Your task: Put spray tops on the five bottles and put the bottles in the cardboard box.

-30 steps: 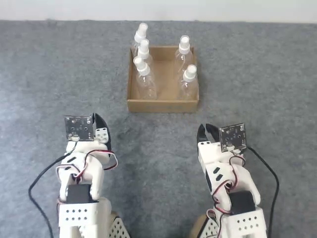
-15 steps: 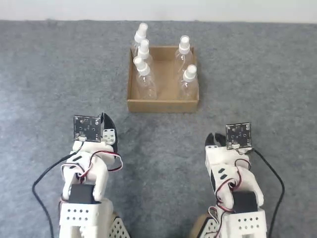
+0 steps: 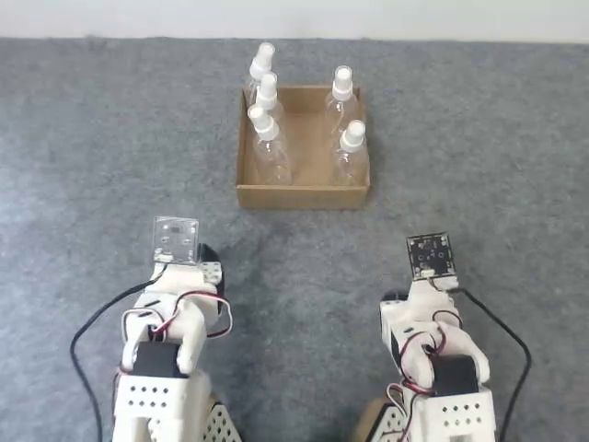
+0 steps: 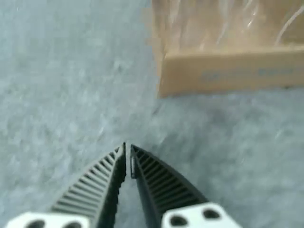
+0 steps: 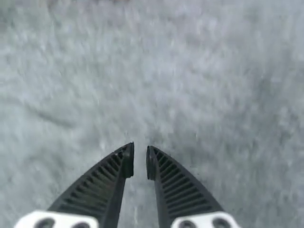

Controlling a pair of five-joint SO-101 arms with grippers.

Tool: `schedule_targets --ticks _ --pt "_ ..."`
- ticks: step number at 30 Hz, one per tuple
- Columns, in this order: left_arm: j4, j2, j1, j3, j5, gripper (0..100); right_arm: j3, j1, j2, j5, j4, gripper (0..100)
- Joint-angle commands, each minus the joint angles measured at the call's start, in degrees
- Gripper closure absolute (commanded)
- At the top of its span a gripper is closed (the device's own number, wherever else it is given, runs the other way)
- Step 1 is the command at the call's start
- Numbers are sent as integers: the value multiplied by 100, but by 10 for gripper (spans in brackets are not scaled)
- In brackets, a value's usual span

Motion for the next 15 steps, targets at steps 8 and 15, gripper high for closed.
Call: schedule_targets --ticks 8,15 --pt "448 -70 -387 -84 18 987 123 -22 -127 35 347 991" --pt "448 -70 -325 -84 18 987 123 -22 -127 35 347 991"
